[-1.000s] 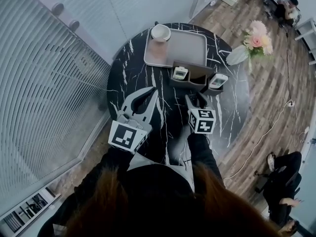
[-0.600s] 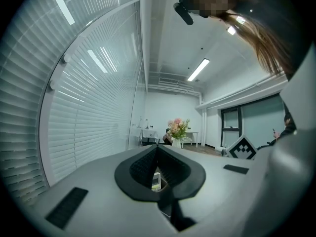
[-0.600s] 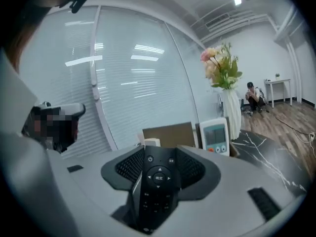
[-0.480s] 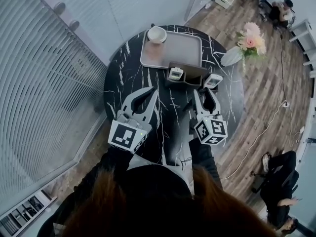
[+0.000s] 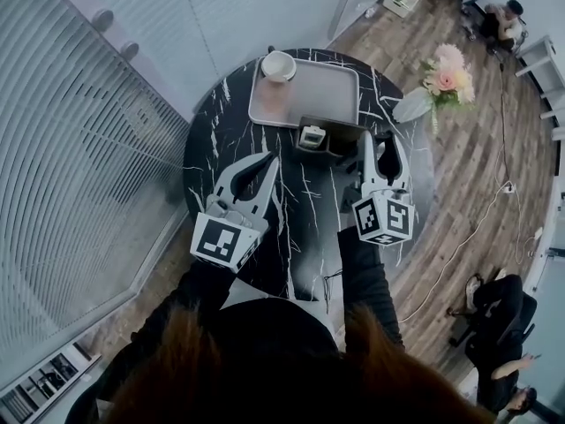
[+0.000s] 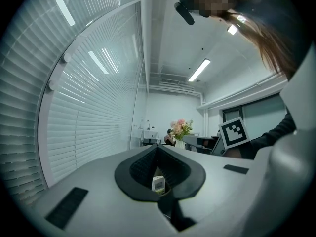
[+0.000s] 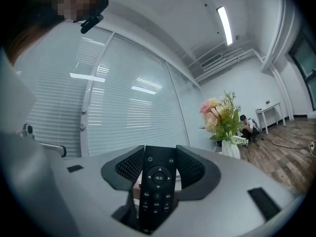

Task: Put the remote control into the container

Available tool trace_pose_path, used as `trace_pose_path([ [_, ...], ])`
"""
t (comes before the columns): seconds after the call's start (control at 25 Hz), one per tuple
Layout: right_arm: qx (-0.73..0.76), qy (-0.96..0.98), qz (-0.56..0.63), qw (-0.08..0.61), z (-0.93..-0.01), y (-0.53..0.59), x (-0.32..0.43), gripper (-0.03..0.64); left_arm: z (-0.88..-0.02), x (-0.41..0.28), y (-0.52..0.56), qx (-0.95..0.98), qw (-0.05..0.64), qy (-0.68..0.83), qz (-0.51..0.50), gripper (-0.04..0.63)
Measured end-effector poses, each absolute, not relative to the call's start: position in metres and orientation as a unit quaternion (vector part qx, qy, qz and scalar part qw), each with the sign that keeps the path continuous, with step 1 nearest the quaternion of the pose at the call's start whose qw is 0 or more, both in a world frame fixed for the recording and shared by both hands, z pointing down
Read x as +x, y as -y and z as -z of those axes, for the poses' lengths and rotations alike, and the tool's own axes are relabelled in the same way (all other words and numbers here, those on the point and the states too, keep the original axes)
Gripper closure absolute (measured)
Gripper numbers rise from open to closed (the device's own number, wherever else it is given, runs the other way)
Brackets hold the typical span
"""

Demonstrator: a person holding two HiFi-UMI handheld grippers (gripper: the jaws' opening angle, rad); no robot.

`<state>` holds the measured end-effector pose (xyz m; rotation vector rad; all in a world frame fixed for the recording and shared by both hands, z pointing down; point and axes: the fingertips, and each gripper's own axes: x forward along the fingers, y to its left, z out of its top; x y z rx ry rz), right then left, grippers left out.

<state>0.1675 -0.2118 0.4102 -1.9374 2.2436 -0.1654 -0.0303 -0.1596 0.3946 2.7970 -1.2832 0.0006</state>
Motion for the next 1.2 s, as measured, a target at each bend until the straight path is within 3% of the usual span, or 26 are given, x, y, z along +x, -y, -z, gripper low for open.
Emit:
trace_pose_path([
  [1.2, -0.716, -0.692, 0.06, 0.07, -0.458, 0.226, 0.181, 0.413, -0.414, -0.027, 0.177, 0.911, 0.045, 0.408, -0.026, 0.598],
])
